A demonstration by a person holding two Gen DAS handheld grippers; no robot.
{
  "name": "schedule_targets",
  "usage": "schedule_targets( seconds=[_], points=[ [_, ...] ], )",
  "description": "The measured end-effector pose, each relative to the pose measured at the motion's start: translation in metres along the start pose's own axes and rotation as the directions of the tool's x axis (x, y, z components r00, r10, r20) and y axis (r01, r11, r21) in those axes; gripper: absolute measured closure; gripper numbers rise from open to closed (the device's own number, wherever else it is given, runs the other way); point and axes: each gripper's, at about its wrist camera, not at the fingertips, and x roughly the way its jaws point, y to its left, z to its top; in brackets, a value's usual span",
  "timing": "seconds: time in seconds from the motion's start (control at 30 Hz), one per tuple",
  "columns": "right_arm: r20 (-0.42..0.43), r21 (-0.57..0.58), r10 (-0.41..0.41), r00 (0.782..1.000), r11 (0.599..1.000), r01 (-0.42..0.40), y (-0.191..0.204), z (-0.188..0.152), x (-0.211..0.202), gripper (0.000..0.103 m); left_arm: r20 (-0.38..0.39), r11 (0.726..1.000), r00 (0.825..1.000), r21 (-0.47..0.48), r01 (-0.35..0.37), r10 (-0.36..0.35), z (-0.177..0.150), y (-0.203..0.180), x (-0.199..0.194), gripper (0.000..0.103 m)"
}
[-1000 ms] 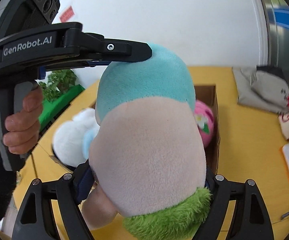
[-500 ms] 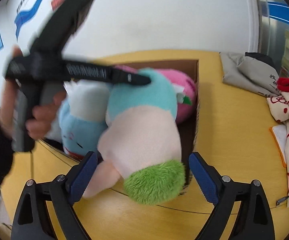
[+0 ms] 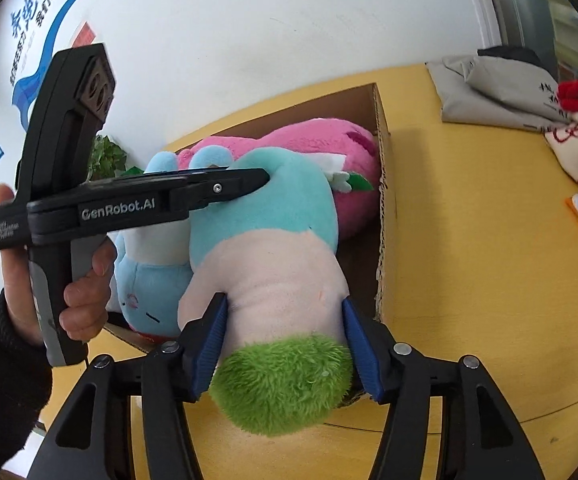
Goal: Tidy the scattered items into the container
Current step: 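Lower the teal-and-pink plush into the box and open both grippers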
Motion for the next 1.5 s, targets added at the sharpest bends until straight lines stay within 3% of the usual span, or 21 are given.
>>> schedule_targets(
  seconds=[0.23, 0.33, 0.4, 0.57, 0.63, 0.83, 0.93, 1.0, 1.1, 1.5],
  points=[
    [-0.022, -0.096, -0.165, 0.986, 0.982, 0.162, 0.030, 0.001, 0.002, 0.041, -0.004, 0.997, 0.998, -0.040, -0.066, 0.066, 0.001, -0.007, 0.008, 0.061],
    [-0.027, -0.151, -0.259, 0.965, 0.956, 0.252, 0.039, -0.002, 0.009, 0.049, 0.001, 0.992, 0.993, -0.037, -0.121, 0.121, -0.001, -0.017, 0.008, 0.061],
    [-0.026, -0.227, -0.352, 0.936, 0.914, 0.337, 0.049, -0.009, 0.018, 0.055, 0.002, 0.991, 0.991, -0.025, -0.132, 0.132, -0.001, -0.022, 0.005, 0.060],
    [-0.054, -0.192, -0.297, 0.953, 0.940, 0.282, 0.045, -0.013, 0.011, 0.054, 0.005, 0.994, 0.996, -0.050, -0.094, 0.094, -0.006, -0.015, -0.024, 0.056],
    [-0.074, -0.172, -0.271, 0.960, 0.951, 0.256, 0.044, -0.014, 0.004, 0.050, -0.004, 0.996, 0.998, -0.070, -0.060, 0.060, -0.017, -0.008, -0.044, 0.057],
    [-0.009, -0.183, -0.213, 0.977, 0.961, 0.207, 0.070, -0.018, -0.023, 0.046, -0.007, 0.992, 0.992, -0.009, -0.124, 0.124, -0.092, 0.008, -0.094, 0.057],
    [-0.050, -0.229, -0.261, 0.964, 0.943, 0.243, 0.084, -0.023, 0.001, 0.042, -0.083, 0.987, 0.985, -0.035, -0.154, 0.150, -0.131, 0.024, -0.088, 0.054],
    [-0.072, -0.225, -0.307, 0.949, 0.932, 0.285, 0.084, -0.030, 0.021, 0.035, -0.065, 0.988, 0.994, -0.120, -0.092, 0.085, -0.148, 0.041, -0.091, 0.051],
    [-0.047, -0.188, -0.321, 0.946, 0.933, 0.307, 0.084, -0.035, 0.021, 0.034, -0.051, 0.981, 0.999, -0.193, -0.028, 0.019, -0.162, 0.055, -0.098, 0.052],
    [-0.049, -0.207, -0.333, 0.942, 0.926, 0.317, 0.102, -0.078, -0.004, 0.034, -0.047, 0.984, 0.999, -0.178, -0.022, 0.013, -0.200, 0.038, -0.120, 0.052]
  ],
)
